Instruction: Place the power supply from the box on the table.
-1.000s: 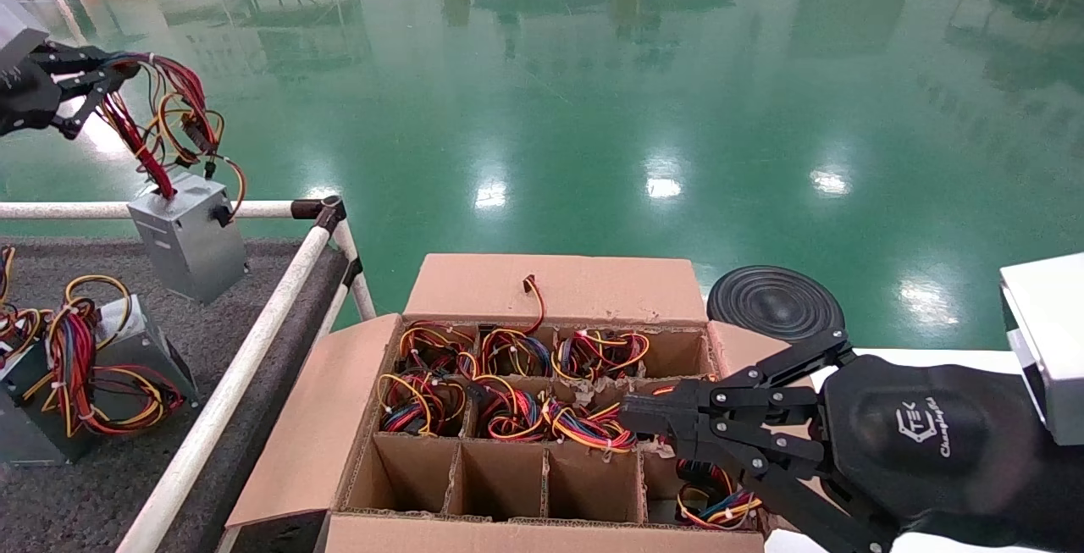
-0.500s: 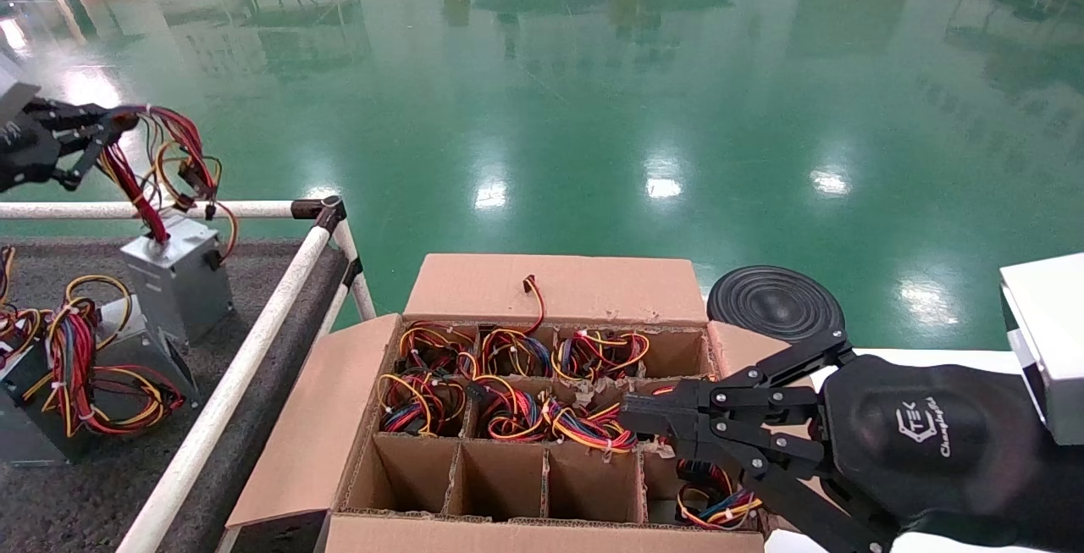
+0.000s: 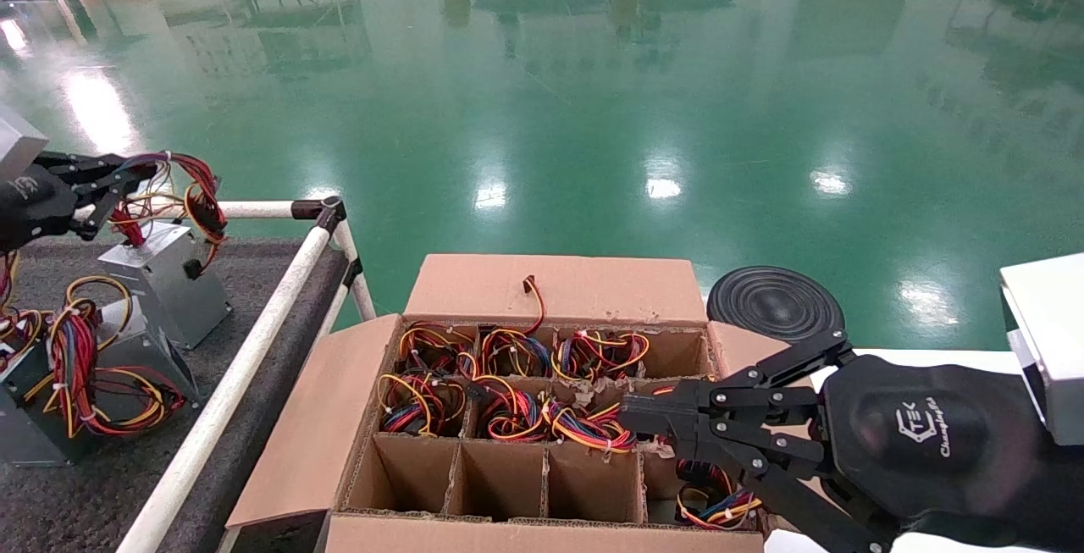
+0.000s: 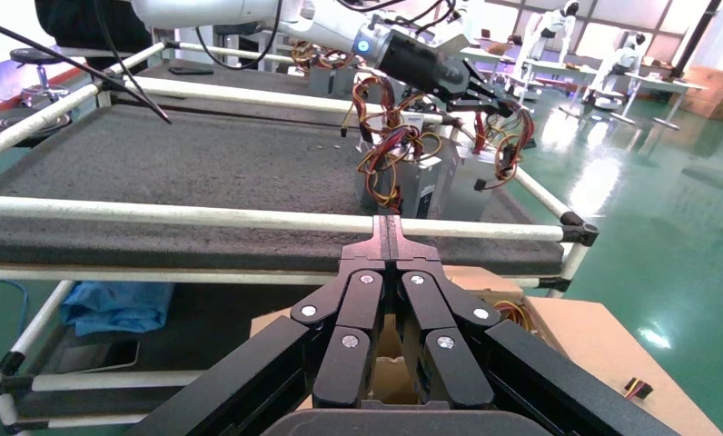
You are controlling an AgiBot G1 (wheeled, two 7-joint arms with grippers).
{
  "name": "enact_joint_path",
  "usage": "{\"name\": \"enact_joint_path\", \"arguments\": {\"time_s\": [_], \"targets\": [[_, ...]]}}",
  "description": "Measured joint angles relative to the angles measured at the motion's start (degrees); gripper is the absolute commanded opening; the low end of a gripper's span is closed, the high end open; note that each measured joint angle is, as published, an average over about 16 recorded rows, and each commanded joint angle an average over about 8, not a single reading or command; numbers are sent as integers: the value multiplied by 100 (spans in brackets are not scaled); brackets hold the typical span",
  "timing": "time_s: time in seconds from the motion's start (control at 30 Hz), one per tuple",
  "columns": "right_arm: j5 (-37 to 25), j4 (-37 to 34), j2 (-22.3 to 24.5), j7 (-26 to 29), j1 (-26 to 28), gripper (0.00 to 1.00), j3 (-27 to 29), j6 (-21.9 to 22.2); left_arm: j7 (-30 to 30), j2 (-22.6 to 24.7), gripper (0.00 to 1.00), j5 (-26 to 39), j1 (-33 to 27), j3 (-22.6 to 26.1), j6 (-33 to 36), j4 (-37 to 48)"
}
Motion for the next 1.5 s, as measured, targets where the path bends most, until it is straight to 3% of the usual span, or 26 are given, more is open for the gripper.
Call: {"name": "enact_joint_path", "arguments": {"time_s": [0.8,1.5], "targets": [[0,0,0,0,0,0,0,0,-194,-231,100,-149,342,-114,-277,-613],[0,0,0,0,0,0,0,0,-110,-227,100,-136,135,-301,-459,-1097]]}}
